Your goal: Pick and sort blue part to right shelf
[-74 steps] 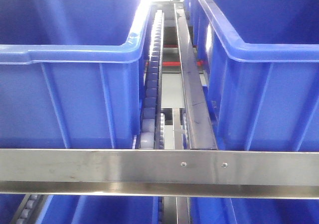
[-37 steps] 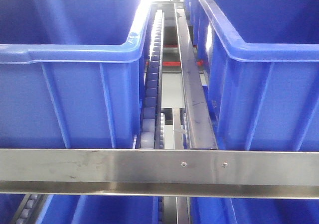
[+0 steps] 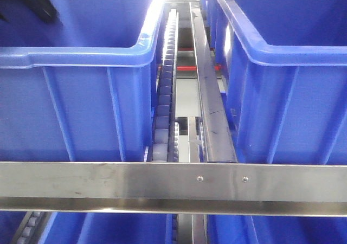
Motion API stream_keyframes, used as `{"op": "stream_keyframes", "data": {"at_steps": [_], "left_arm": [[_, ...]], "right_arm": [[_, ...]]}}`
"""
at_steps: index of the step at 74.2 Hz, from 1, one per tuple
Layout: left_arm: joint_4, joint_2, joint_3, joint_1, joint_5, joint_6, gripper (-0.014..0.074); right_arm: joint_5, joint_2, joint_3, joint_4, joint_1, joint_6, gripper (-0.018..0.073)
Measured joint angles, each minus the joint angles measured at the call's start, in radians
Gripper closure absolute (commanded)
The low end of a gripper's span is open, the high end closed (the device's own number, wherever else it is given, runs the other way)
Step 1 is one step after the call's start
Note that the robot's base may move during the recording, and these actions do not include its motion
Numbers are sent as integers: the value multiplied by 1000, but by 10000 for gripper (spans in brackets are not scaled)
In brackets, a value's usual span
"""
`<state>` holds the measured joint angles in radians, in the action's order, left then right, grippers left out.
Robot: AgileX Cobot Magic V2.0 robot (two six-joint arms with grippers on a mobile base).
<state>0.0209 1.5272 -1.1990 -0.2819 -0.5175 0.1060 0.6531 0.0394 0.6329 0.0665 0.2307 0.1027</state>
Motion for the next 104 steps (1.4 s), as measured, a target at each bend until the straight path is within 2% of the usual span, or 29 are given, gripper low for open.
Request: {"op": "stream_keyframes", "data": {"at_steps": [24, 39, 45, 58, 66, 77, 88, 95, 104], "left_arm": [[-2, 256, -124, 0, -3, 0, 404], [-2, 312, -126, 0, -3, 0, 385], [-2, 312, -128, 0, -3, 0, 310], [-2, 314, -129, 0, 5, 0, 52], [-2, 314, -141, 0, 5, 0, -16], [-2, 314, -171, 0, -22, 0, -13], [9, 270, -223, 0, -121, 0, 1], [19, 193, -226, 0, -165, 0, 64], [19, 60, -181, 0, -177, 0, 185]], "right_arm": [[0, 0, 0, 0, 0, 0, 344], [0, 0, 0, 0, 0, 0, 344], [0, 0, 0, 0, 0, 0, 344], [2, 0, 0, 0, 0, 0, 344], [2, 0, 0, 0, 0, 0, 344], [8, 0, 0, 0, 0, 0, 344], [12, 0, 0, 0, 0, 0, 344], [17, 0, 0, 0, 0, 0, 344], [18, 0, 0, 2, 0, 0, 344]]}}
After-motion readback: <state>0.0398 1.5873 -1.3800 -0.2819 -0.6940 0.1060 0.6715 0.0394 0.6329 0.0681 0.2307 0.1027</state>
